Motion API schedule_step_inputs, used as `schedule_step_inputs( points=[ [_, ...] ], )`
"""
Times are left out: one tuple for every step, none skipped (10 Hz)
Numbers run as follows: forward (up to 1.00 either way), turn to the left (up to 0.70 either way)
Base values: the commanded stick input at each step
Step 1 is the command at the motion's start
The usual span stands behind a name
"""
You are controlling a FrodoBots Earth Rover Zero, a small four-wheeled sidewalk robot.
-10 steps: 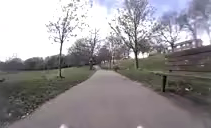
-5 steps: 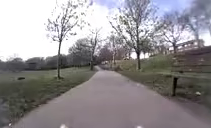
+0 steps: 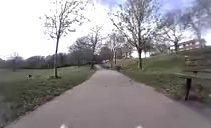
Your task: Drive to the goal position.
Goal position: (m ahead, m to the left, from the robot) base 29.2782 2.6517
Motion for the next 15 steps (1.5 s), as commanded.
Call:
schedule_step_inputs(
  points=[
    [0.85,-0.26],
    [0.85,-0.26],
    [0.85,-0.26],
    [0.85,-0.18],
    [0.85,-0.04],
    [0.85,0.01],
    [0.85,0.01],
    [0.85,0.01],
    [0.85,0.01],
    [0.85,0.01],
    [0.85,0.01],
    [0.85,0.01],
    [0.85,0.01],
    [0.85,0.01],
    [0.85,0.01]
  ],
)
